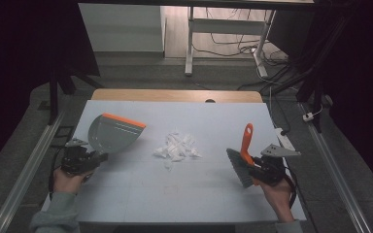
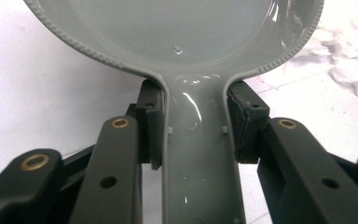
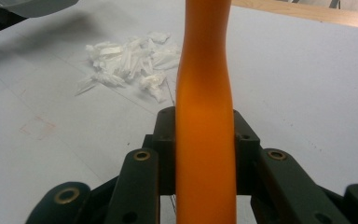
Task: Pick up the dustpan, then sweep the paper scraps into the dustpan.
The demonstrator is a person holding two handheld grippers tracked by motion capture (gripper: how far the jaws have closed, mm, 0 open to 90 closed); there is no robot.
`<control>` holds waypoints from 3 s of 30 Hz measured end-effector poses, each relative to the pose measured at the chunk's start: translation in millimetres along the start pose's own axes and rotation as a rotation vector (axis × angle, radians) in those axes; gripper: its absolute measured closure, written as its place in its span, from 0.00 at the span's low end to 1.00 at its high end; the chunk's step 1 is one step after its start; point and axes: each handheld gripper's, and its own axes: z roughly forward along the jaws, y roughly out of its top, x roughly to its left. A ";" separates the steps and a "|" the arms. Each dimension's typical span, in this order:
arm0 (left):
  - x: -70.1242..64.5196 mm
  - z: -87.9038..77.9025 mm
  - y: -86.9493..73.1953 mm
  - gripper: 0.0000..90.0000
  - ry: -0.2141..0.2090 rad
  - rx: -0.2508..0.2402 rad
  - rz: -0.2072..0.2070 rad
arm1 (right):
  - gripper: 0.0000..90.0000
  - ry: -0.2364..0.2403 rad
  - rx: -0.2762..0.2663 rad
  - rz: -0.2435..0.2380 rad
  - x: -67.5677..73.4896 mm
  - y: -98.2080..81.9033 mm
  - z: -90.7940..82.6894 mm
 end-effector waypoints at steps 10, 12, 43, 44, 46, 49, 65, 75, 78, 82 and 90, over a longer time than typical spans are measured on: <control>-3.5 -7.7 2.1 0.68 -0.044 0.015 0.078 | 0.78 -0.004 -0.012 0.014 -2.8 -0.7 -0.9; -5.0 -10.4 1.8 0.68 -0.050 0.013 0.094 | 0.78 -0.003 -0.012 0.014 -2.7 -0.7 -0.9; -10.5 -28.7 -28.7 0.68 -0.180 0.096 0.239 | 0.78 0.022 -0.042 0.005 3.7 9.8 7.2; -10.5 -28.0 -30.1 0.68 -0.182 0.103 0.248 | 0.78 0.022 -0.044 0.007 4.1 10.7 8.9; -10.3 -26.4 -32.8 0.68 -0.195 0.114 0.258 | 0.78 0.020 -0.043 0.009 4.4 11.7 10.4; -12.5 -23.4 -35.9 0.68 -0.205 0.136 0.281 | 0.78 0.020 -0.049 0.014 4.5 13.3 12.6; -36.1 -2.7 -42.6 0.68 -0.265 0.226 0.429 | 0.78 0.017 -0.066 0.018 3.4 19.5 17.6; -36.1 1.2 -43.3 0.68 -0.273 0.249 0.428 | 0.78 0.017 -0.060 0.018 2.8 19.1 19.7; -36.5 2.9 -43.6 0.68 -0.274 0.255 0.430 | 0.78 0.018 -0.059 0.018 2.9 19.0 20.5; -37.2 3.8 -43.6 0.68 -0.276 0.264 0.440 | 0.78 0.020 -0.056 0.013 3.6 19.7 22.0; -36.6 5.1 -43.3 0.68 -0.275 0.269 0.438 | 0.78 0.021 -0.058 0.011 5.0 21.0 24.1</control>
